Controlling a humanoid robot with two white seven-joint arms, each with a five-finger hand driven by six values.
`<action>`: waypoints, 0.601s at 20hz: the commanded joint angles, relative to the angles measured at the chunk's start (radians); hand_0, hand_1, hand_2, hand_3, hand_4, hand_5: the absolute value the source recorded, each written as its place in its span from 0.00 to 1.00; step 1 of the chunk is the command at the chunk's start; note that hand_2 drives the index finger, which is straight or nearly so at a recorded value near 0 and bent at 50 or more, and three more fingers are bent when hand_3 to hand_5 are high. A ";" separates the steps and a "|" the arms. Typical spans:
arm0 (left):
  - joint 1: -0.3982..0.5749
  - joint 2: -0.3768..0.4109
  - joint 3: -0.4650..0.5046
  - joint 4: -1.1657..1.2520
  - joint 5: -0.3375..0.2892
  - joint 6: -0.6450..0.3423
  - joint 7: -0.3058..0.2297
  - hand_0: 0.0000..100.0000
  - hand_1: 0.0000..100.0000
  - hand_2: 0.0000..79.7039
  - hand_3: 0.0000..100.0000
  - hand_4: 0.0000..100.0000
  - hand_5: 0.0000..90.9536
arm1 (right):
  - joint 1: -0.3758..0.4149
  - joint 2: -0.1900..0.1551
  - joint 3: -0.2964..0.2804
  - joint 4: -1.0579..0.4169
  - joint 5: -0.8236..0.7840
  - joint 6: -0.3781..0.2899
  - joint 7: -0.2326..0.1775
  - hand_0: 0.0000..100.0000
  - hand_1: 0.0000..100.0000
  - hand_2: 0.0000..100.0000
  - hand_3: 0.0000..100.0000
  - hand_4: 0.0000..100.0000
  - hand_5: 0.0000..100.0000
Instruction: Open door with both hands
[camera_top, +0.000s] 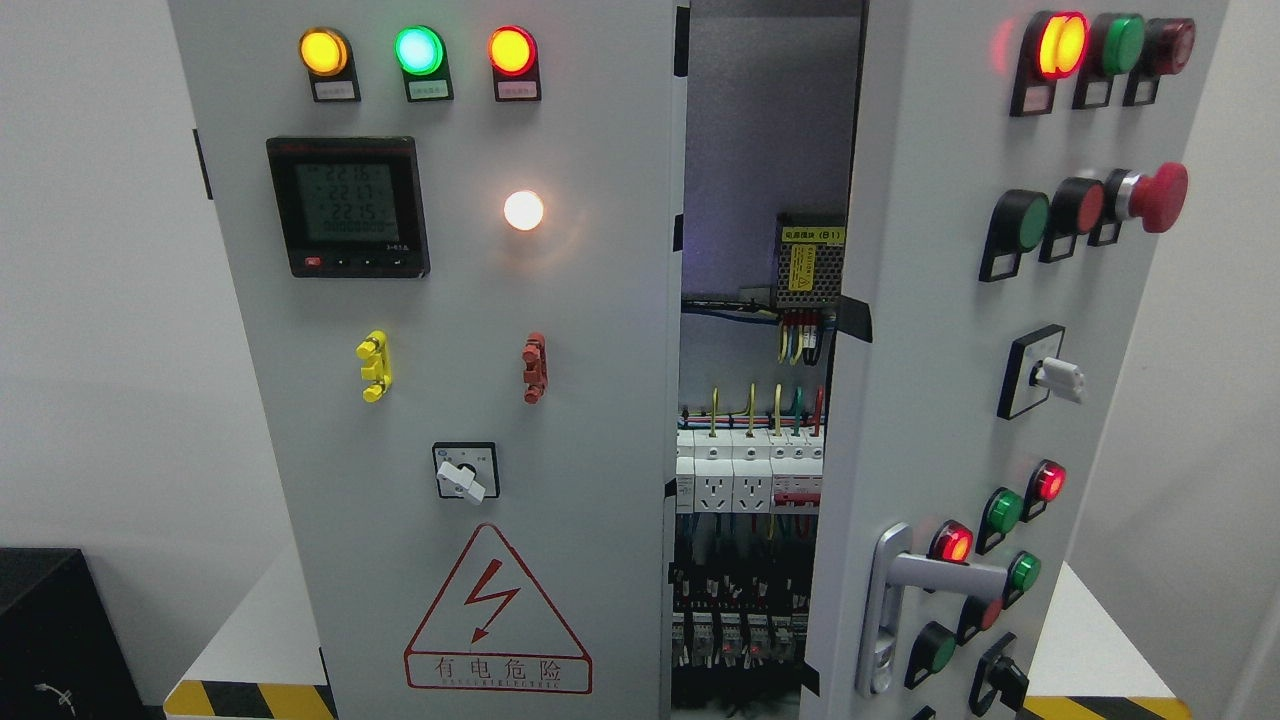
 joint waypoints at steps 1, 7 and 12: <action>0.044 0.557 0.303 -0.532 0.264 0.000 -0.164 0.00 0.00 0.00 0.00 0.00 0.00 | 0.000 0.000 -0.001 0.001 0.000 -0.001 0.000 0.00 0.00 0.00 0.00 0.00 0.00; -0.147 0.661 0.230 -0.580 0.287 0.006 -0.209 0.00 0.00 0.00 0.00 0.00 0.00 | 0.000 0.000 -0.001 0.001 0.000 -0.001 0.000 0.00 0.00 0.00 0.00 0.00 0.00; -0.531 0.698 -0.125 -0.598 0.290 0.028 -0.209 0.00 0.00 0.00 0.00 0.00 0.00 | 0.000 0.000 -0.001 0.001 0.000 -0.001 0.000 0.00 0.00 0.00 0.00 0.00 0.00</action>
